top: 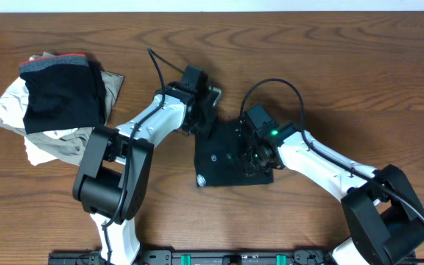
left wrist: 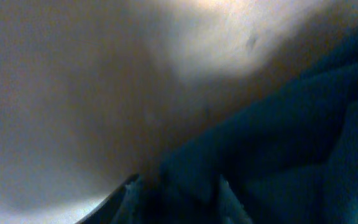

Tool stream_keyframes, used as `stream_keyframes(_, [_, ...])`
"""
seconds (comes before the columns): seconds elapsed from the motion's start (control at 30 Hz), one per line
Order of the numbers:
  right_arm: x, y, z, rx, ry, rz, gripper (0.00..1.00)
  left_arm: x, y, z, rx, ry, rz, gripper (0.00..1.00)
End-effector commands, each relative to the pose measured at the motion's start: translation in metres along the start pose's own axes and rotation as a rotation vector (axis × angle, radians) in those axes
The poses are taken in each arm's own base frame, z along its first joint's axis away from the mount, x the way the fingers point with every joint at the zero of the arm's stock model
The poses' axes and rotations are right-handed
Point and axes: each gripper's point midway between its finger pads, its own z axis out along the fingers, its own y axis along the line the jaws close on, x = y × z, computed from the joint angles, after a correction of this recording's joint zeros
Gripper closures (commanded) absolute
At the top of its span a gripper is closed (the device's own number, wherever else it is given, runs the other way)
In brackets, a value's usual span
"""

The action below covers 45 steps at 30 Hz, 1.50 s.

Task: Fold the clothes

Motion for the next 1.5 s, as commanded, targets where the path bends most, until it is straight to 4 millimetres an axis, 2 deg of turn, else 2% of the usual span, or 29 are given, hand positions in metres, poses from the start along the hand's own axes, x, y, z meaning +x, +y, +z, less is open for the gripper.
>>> stream_keyframes(0.0, [-0.012,-0.035,0.003,0.139,-0.052,0.064,0.6,0.04,0.005,0.013,-0.004,0.161,-0.04,0.72])
stream_keyframes(0.1, [-0.031,-0.048,0.0,0.166,-0.127,0.078,0.6,0.059,0.004,0.009,-0.003,0.239,-0.065,0.79])
stream_keyframes(0.2, [-0.054,-0.053,-0.005,0.15,-0.212,0.073,0.6,0.075,0.003,0.005,-0.003,0.305,-0.089,0.81])
stream_keyframes(0.23, [-0.061,-0.055,-0.006,0.146,-0.237,0.071,0.61,0.079,0.002,0.003,-0.004,0.323,-0.104,0.81])
stream_keyframes(0.4, [-0.085,-0.059,-0.013,0.141,-0.331,0.01,0.58,0.092,0.001,-0.002,-0.009,0.38,-0.147,0.94])
stream_keyframes(0.57, [-0.085,-0.059,-0.013,0.148,-0.326,-0.018,0.57,0.089,0.009,-0.014,-0.078,0.351,-0.149,0.94])
stream_keyframes(0.67, [-0.087,-0.059,-0.015,0.147,-0.333,-0.021,0.56,0.075,0.029,-0.038,-0.235,0.262,-0.151,0.94])
stream_keyframes(0.73, [-0.092,-0.058,-0.022,0.148,-0.353,-0.036,0.55,0.064,0.036,-0.058,-0.298,0.183,-0.132,0.94])
stream_keyframes(0.8, [-0.1,-0.057,-0.036,0.144,-0.385,-0.033,0.55,0.053,0.039,-0.078,-0.341,0.104,-0.12,0.91])
stream_keyframes(0.83, [-0.104,-0.056,-0.044,0.142,-0.398,-0.032,0.54,0.049,0.04,-0.089,-0.358,0.067,-0.116,0.82])
stream_keyframes(0.87, [-0.107,-0.054,-0.054,0.139,-0.414,-0.032,0.54,0.045,0.038,-0.096,-0.36,0.037,-0.113,0.65])
stream_keyframes(0.9, [-0.11,-0.052,-0.063,0.136,-0.425,-0.032,0.54,0.043,0.037,-0.103,-0.36,0.011,-0.111,0.55])
stream_keyframes(0.93, [-0.111,-0.049,-0.072,0.127,-0.436,-0.036,0.54,0.04,0.035,-0.109,-0.36,-0.014,-0.108,0.53])
stream_keyframes(1.03, [-0.103,-0.021,-0.089,0.004,-0.415,-0.074,0.55,0.038,0.031,-0.121,-0.358,-0.051,-0.106,0.53])
stream_keyframes(1.17, [-0.073,0.019,-0.087,-0.17,-0.304,-0.133,0.55,0.038,0.029,-0.123,-0.346,-0.061,-0.135,0.53])
stream_keyframes(1.33, [-0.042,0.04,-0.053,-0.186,-0.168,-0.189,0.56,0.035,0.018,-0.112,-0.268,-0.054,-0.131,0.69])
stream_keyframes(1.47, [-0.028,0.043,-0.021,-0.171,-0.072,-0.201,0.59,0.036,0.008,-0.099,-0.191,-0.04,-0.129,0.8])
